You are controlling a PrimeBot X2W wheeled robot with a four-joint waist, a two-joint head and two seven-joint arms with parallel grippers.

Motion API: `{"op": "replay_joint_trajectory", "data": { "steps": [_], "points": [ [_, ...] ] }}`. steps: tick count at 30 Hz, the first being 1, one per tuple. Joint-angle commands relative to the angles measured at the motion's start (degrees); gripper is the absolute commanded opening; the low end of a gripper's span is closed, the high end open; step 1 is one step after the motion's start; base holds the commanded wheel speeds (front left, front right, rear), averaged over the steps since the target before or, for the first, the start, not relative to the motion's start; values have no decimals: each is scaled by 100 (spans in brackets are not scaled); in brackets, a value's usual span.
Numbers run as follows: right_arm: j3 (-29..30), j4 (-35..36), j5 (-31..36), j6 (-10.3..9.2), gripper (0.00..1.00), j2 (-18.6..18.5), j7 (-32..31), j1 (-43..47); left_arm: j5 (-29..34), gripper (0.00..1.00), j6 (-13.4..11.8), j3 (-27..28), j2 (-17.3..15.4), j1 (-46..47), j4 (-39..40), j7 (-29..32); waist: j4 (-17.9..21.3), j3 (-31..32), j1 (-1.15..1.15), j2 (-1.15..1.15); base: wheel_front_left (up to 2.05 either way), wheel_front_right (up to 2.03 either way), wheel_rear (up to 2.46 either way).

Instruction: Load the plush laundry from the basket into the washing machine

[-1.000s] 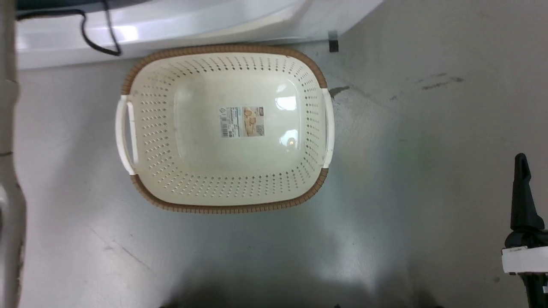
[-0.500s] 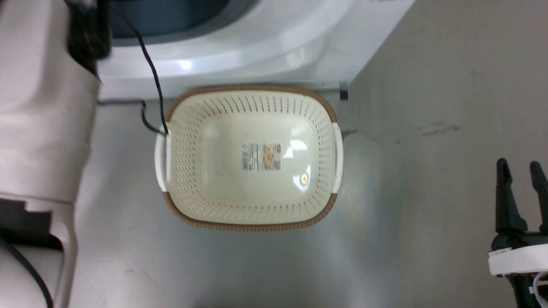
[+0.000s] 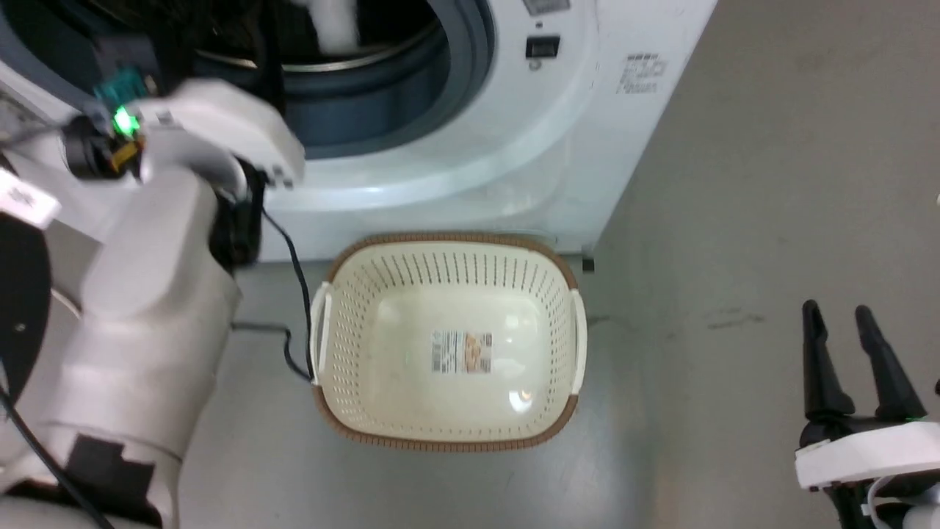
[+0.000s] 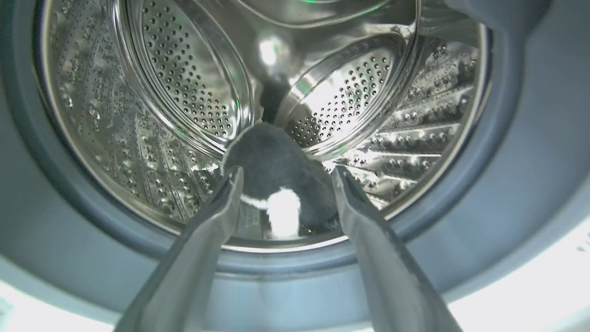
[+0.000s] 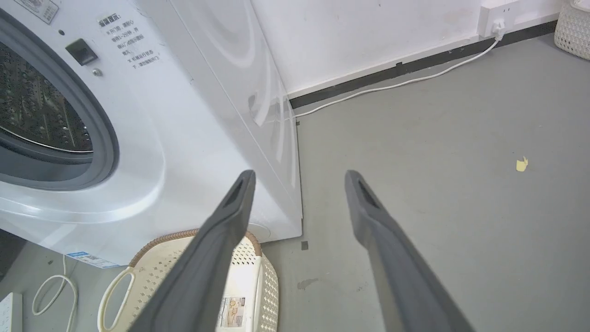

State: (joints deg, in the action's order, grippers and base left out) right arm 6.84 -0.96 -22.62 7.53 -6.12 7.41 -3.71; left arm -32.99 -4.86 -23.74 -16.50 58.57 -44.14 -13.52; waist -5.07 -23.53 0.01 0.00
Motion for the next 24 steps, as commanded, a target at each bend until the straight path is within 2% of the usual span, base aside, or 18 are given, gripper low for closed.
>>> {"op": "replay_joint_trajectory", "data": {
  "steps": [1,13,24],
  "points": [
    [-13,-49,43,-4,100,51,7,97,-33,100,24,-41,53,-208,-13,-47,-34,279,-1,0,0,0,0],
    [-138,-491,136,-4,100,264,77,289,-199,100,43,-110,164,-1499,90,-109,30,1206,-1,0,0,0,0],
    [-311,-921,99,-4,100,322,233,458,-140,100,-59,-10,-117,-2748,995,-143,153,1917,-1,0,0,0,0]
  ]
}}
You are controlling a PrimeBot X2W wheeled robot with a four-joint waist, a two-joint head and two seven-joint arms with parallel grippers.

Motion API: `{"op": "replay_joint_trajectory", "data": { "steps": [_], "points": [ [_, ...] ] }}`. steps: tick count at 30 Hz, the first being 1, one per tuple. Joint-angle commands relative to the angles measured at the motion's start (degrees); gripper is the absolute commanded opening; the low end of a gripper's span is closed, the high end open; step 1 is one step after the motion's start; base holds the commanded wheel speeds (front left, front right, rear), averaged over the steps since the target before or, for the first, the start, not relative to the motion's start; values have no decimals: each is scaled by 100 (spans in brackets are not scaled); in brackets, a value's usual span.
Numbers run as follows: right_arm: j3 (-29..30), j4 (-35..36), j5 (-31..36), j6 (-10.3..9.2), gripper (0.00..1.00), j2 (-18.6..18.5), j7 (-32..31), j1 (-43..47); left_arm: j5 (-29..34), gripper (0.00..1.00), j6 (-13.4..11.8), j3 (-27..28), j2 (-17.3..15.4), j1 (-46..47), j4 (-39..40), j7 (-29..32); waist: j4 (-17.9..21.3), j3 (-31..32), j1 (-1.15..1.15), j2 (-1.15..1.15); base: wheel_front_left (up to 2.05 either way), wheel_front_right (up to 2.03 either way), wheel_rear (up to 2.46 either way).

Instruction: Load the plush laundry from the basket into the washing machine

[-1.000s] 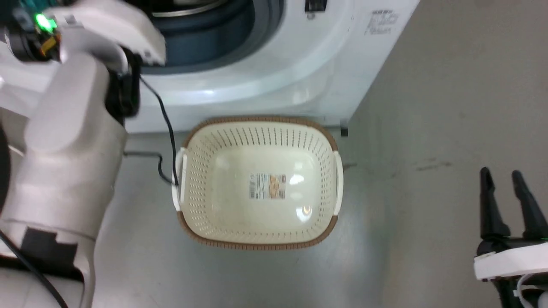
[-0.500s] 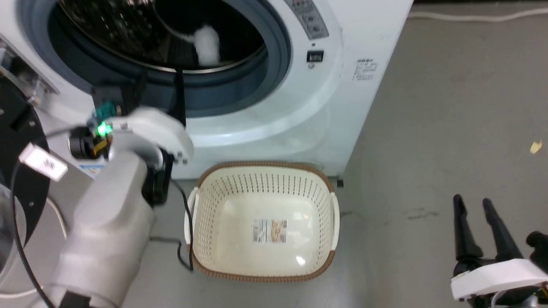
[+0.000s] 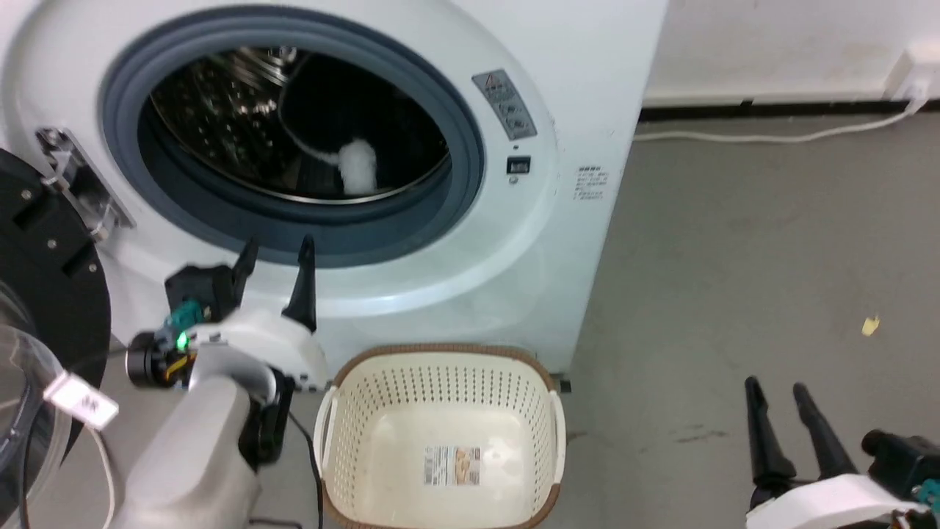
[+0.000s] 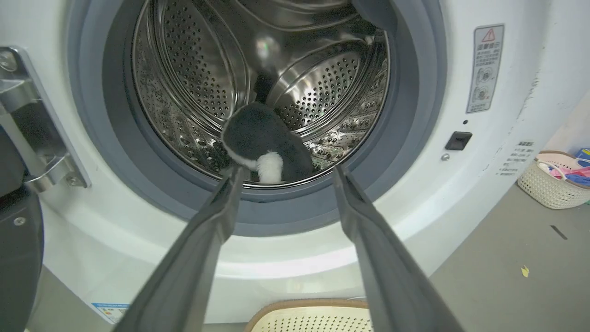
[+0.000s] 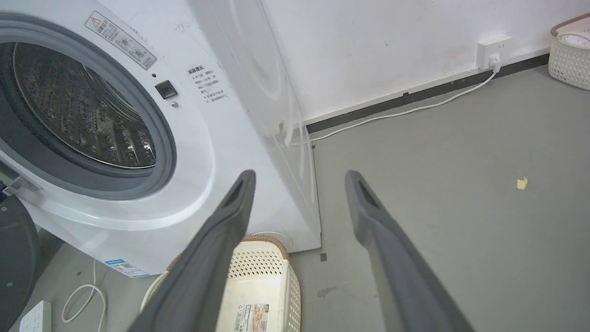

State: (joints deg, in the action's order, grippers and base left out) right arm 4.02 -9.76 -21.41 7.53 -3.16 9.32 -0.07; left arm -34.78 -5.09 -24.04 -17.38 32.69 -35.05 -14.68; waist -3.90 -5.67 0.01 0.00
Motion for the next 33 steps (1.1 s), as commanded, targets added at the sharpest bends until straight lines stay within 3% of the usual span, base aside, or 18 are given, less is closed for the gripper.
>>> {"op": "replay_joint_trajectory", "data": {
  "steps": [1,17,33],
  "points": [
    [-47,-79,-41,-4,100,26,62,111,49,100,-63,32,-43,-285,210,-28,37,177,-1,0,0,0,0],
    [-199,-220,275,-4,100,27,320,328,332,100,-495,378,-34,-2066,1899,-31,77,591,-1,0,0,0,0],
    [-270,53,902,-4,100,28,290,574,612,100,-488,661,-32,-3101,2583,-31,38,734,-1,0,0,0,0]
  ]
}}
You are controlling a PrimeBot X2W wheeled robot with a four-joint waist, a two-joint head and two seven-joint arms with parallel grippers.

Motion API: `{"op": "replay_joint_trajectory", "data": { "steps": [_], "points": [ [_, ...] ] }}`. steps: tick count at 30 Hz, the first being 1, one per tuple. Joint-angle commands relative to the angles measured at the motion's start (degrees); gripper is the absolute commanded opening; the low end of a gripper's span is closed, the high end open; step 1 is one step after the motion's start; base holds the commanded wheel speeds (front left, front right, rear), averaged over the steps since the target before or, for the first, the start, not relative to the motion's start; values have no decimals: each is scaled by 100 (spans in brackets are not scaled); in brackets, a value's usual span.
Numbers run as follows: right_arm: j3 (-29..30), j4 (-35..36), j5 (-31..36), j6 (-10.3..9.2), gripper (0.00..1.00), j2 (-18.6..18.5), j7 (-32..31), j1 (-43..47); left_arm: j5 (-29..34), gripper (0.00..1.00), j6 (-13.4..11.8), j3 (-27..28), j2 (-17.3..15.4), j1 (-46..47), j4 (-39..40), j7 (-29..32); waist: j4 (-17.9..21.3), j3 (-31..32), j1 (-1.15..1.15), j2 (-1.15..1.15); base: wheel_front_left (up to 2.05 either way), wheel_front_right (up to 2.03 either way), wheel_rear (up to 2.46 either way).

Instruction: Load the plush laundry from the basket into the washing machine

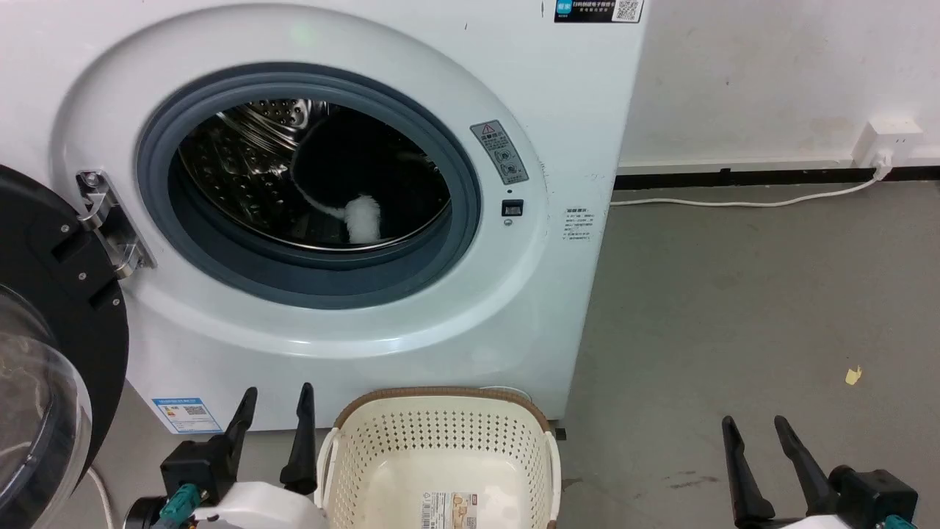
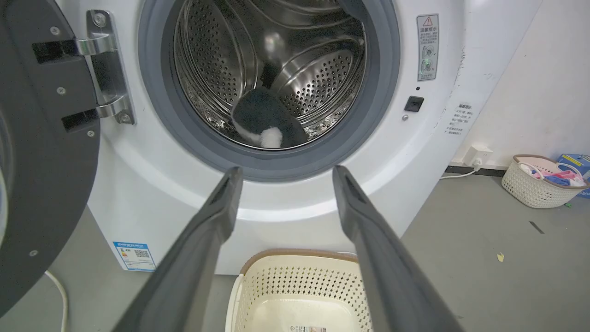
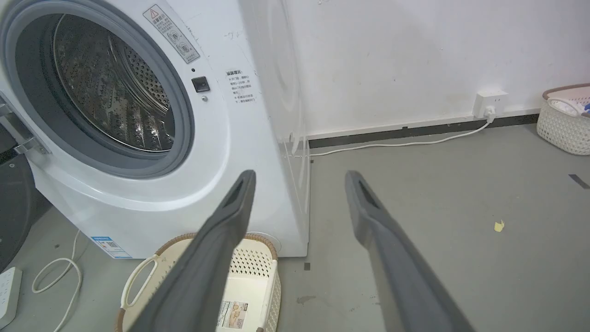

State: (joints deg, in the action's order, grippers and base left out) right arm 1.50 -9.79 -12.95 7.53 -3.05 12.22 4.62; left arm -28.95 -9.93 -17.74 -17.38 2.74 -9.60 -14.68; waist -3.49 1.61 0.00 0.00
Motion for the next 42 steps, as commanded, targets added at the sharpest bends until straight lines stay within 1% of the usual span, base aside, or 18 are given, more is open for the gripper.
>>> {"op": "replay_joint_trajectory", "data": {
  "steps": [1,8,27,37,38,42],
  "points": [
    [-19,56,56,-4,100,17,0,105,30,100,-4,30,-32,-107,37,-31,-4,6,0,0,0,0,0],
    [-89,180,56,-4,100,17,-78,164,5,100,8,130,-27,-258,96,-31,-26,33,0,0,0,0,0],
    [-183,228,-51,-4,100,17,-115,184,155,100,10,319,214,-465,363,-31,-17,43,0,0,0,0,0],
    [-205,198,-67,-4,100,17,-100,152,245,100,98,416,289,-463,360,-31,-19,34,0,0,0,0,0],
    [-197,193,-22,0,0,0,-110,103,215,0,85,388,263,-394,353,4,-17,34,0,0,0,0,0],
    [-194,195,-12,0,0,0,-116,97,230,0,91,391,266,-394,356,13,-14,32,0,0,0,0,0]
  ]
}}
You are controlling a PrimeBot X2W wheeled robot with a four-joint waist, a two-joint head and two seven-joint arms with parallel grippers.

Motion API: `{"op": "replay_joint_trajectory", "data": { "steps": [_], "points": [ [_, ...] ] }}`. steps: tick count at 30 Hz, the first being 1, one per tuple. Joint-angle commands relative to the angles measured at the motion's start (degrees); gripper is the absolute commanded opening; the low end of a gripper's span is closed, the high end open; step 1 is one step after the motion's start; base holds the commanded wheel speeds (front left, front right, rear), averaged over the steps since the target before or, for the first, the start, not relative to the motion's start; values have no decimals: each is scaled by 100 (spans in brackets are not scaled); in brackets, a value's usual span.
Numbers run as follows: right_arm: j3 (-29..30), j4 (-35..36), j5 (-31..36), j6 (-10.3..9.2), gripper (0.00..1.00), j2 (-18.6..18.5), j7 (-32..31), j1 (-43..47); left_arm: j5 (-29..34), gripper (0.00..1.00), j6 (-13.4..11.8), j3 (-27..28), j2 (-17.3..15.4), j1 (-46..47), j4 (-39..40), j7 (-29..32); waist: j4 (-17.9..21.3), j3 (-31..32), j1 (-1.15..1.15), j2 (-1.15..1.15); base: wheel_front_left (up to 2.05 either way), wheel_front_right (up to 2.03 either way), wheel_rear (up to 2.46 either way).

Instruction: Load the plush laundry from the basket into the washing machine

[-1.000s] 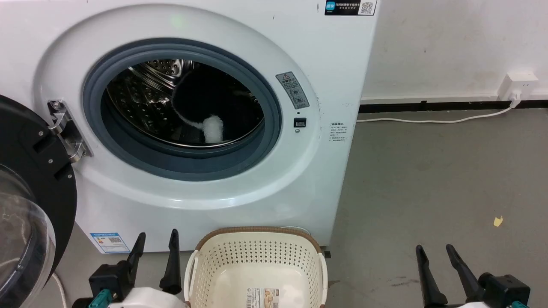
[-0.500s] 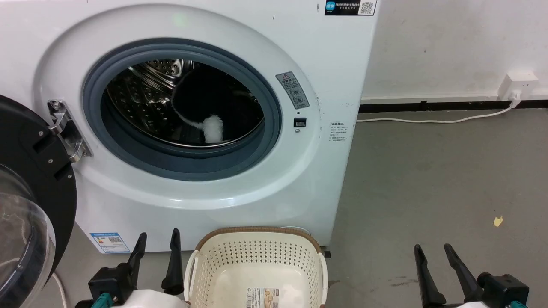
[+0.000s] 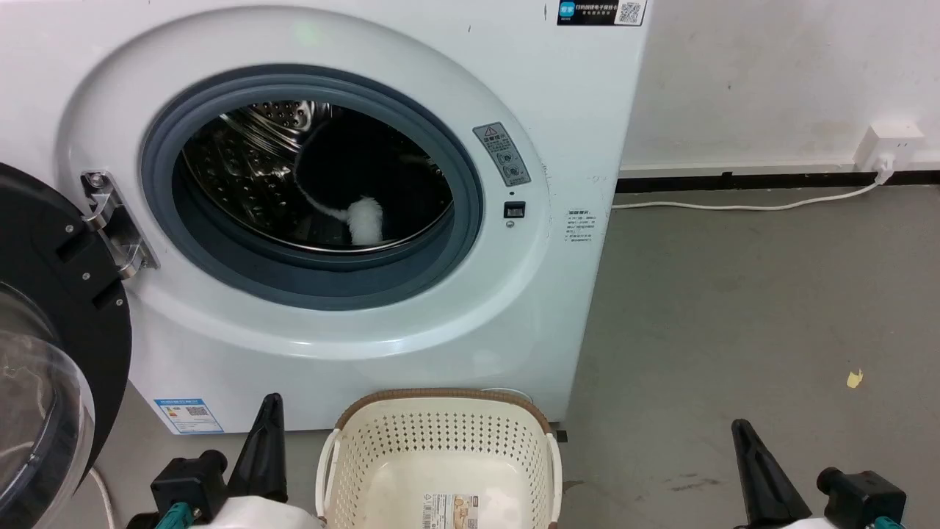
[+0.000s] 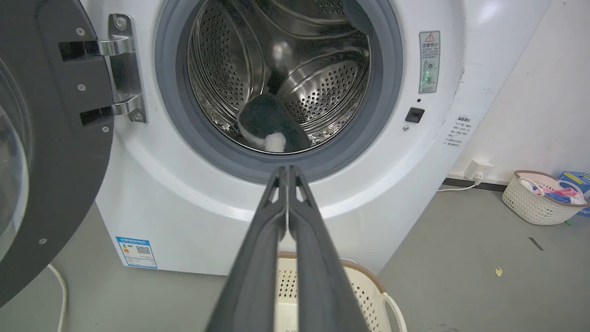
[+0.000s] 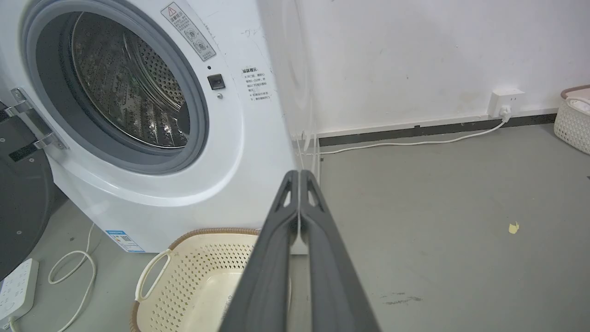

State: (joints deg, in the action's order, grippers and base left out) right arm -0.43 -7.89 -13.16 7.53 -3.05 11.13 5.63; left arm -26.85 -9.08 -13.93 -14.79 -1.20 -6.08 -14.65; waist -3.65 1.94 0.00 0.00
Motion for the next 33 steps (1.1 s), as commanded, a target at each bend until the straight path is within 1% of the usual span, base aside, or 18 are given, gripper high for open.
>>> {"op": "replay_joint_trajectory", "data": {
  "steps": [1,33],
  "points": [
    [0,12,19,0,0,0,-16,-8,41,0,13,21,17,2,9,22,5,-3,0,0,0,0,0],
    [11,213,356,-1,0,5,-301,-152,726,0,245,376,322,32,164,396,98,-52,0,0,0,0,0]
  ]
}}
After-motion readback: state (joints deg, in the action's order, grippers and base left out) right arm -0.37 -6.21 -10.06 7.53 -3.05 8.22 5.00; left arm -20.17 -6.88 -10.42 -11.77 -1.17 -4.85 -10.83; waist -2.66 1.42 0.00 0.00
